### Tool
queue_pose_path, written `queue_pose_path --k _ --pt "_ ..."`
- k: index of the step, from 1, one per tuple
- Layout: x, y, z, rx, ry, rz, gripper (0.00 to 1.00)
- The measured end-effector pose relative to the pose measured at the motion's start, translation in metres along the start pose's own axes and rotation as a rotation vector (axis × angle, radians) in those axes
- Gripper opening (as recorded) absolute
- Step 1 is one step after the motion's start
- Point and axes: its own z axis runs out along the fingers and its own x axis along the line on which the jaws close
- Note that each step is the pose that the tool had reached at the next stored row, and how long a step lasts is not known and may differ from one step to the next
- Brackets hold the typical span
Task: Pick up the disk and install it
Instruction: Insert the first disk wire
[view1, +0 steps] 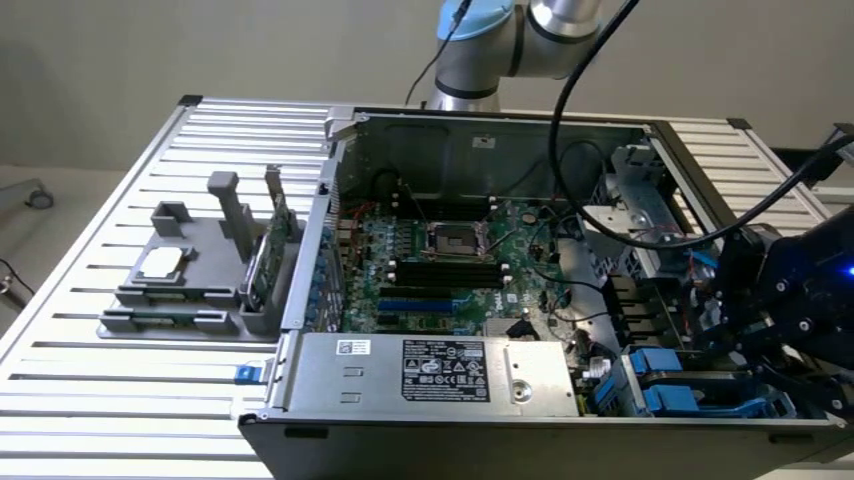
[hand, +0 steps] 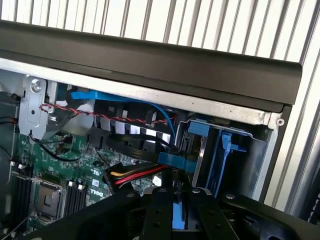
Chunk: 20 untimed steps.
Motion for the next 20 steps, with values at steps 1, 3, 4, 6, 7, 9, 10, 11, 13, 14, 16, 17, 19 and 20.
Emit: queue_pose_path --k 1,3,4,6,7,9,10,11,13,14,16,17,19,20 --pt "0.001 -0.0004 0.0001 0.0002 -0.0004 0.000 0.17" --pt "0.002 -0.0011 0.0004 0.0009 -0.0022 0.001 0.17" --pt "0.002 -0.0015 0.0004 0.0015 -0.0041 0.001 0.17" --pt "0.003 -0.0021 0.0006 0.0037 -0.0138 0.002 0.17" --pt "0.003 -0.0023 0.0008 0.0056 -0.0227 0.003 0.17" --pt "0.004 -0.0026 0.0010 0.0112 -0.0507 0.004 0.17" --pt "0.005 -0.0027 0.0012 0.0141 -0.0652 0.004 0.17" --pt "0.006 -0.0027 0.0013 0.0164 -0.0763 0.005 0.17" --pt "0.008 -0.0023 0.0015 0.0190 -0.0886 0.006 0.17" --pt "0.009 -0.0022 0.0014 0.0200 -0.0934 0.006 0.17" --pt "0.012 -0.0017 0.0009 0.0214 -0.1008 0.006 0.17" --pt "0.013 -0.0015 0.0005 0.0219 -0.1040 0.006 0.17" --pt "0.014 -0.0014 0.0000 0.0226 -0.1079 0.008 0.17" --pt "0.014 -0.0014 -0.0002 0.0229 -0.1094 0.010 0.17"
